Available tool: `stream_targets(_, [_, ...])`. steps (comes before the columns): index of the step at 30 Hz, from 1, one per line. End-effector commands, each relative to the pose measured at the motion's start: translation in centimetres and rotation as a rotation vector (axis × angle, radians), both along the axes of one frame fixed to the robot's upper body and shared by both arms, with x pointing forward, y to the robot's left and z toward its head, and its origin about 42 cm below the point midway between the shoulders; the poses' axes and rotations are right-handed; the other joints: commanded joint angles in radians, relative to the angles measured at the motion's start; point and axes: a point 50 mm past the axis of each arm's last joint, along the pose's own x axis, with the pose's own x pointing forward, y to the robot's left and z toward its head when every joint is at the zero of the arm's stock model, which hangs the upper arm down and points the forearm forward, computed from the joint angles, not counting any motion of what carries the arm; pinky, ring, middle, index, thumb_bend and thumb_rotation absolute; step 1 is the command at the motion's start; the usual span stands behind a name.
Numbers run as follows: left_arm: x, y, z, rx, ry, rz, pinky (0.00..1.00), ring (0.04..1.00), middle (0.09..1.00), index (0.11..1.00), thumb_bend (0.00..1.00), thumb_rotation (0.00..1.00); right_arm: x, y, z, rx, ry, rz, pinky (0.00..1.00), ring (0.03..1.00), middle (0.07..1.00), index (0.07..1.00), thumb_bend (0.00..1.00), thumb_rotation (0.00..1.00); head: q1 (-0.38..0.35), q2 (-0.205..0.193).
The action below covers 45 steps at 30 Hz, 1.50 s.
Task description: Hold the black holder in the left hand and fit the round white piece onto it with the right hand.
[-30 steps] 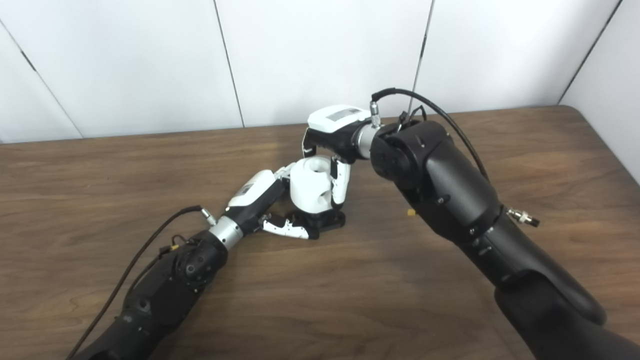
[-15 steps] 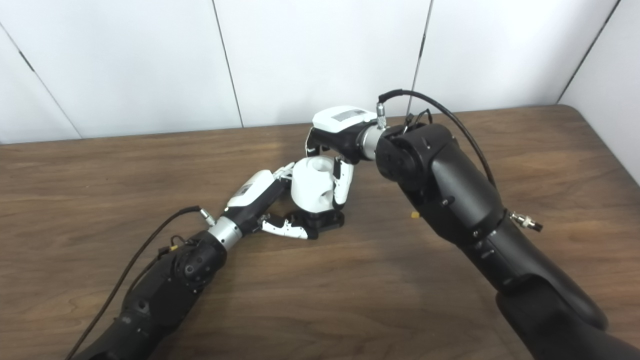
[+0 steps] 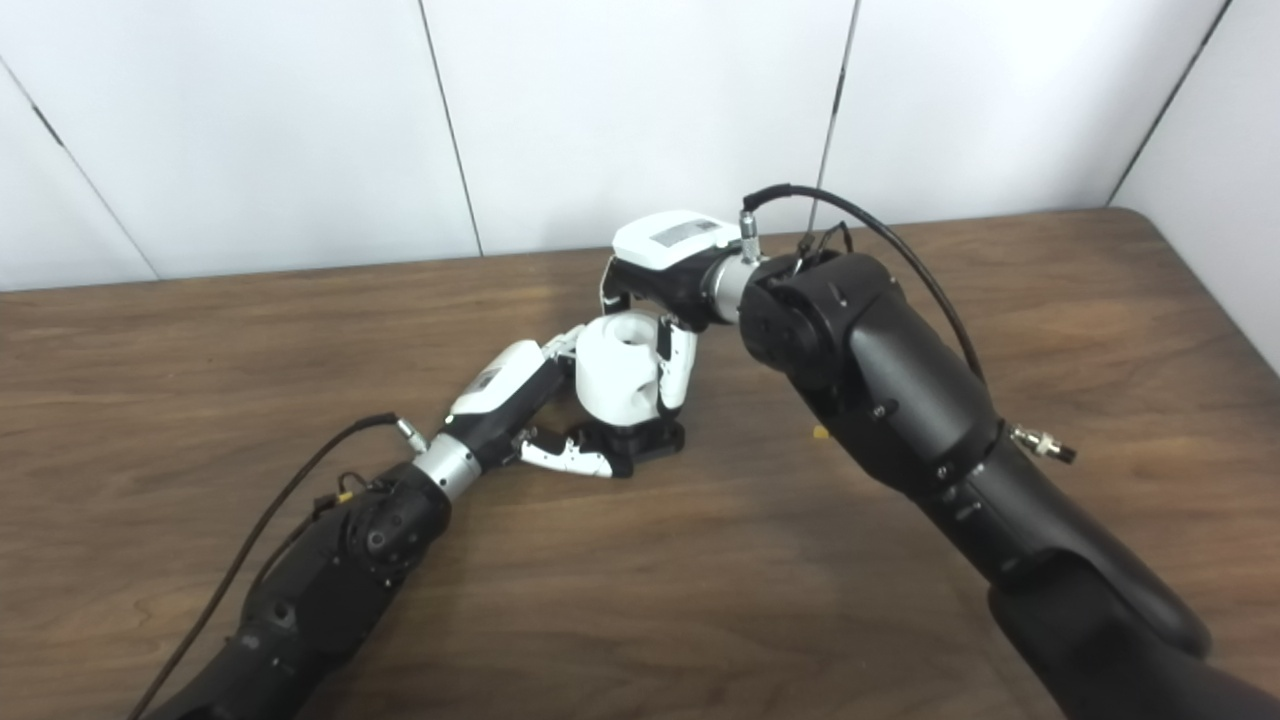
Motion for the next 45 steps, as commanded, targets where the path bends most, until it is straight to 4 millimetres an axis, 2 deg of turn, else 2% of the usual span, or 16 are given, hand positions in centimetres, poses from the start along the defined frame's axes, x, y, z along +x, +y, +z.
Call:
stream_targets(1, [-2.8, 0.2, -4.5, 0.102, 0.176, -0.008, 0.97, 1.0, 0.937, 0.481, 0.52, 0.06, -0.5, 1.1, -0.8, -0.009, 0.02, 0.046, 0.68, 0.794, 0.763, 0.486, 0.52, 0.14, -0.003, 0.0])
stream_targets(8, [-2.7, 0.2, -4.6, 0.1, 0.176, -0.009, 0.95, 1.0, 0.935, 0.481, 0.52, 0.06, -0.7, 1.0, -0.8, -0.016, 0.032, 0.049, 0.68, 0.787, 0.76, 0.486, 0.52, 0.14, 0.0, 0.005])
stream_targets(11, [-2.7, 0.2, -4.6, 0.099, 0.179, -0.007, 0.97, 1.0, 0.938, 0.481, 0.52, 0.06, -0.9, 0.9, -0.8, -0.028, 0.036, 0.055, 0.68, 0.786, 0.759, 0.485, 0.52, 0.14, -0.003, 0.005])
stream_targets(20, [-2.5, 0.4, -4.6, 0.101, 0.183, -0.005, 0.95, 1.0, 0.941, 0.481, 0.52, 0.06, -1.2, 0.5, -0.8, -0.066, 0.04, 0.068, 0.68, 0.787, 0.755, 0.483, 0.52, 0.14, -0.01, 0.002])
stream_targets(23, [-2.5, 0.5, -4.7, 0.103, 0.181, -0.006, 0.93, 1.0, 0.94, 0.481, 0.52, 0.06, -1.1, 0.3, -0.8, -0.079, 0.044, 0.064, 0.69, 0.79, 0.761, 0.483, 0.52, 0.14, -0.014, 0.0])
stream_targets(45, [-2.7, 1.0, -4.7, 0.107, 0.179, -0.008, 0.94, 1.0, 0.94, 0.481, 0.52, 0.06, -0.5, -1.3, -0.8, -0.1, 0.05, 0.018, 0.7, 0.797, 0.77, 0.484, 0.52, 0.14, -0.033, 0.003])
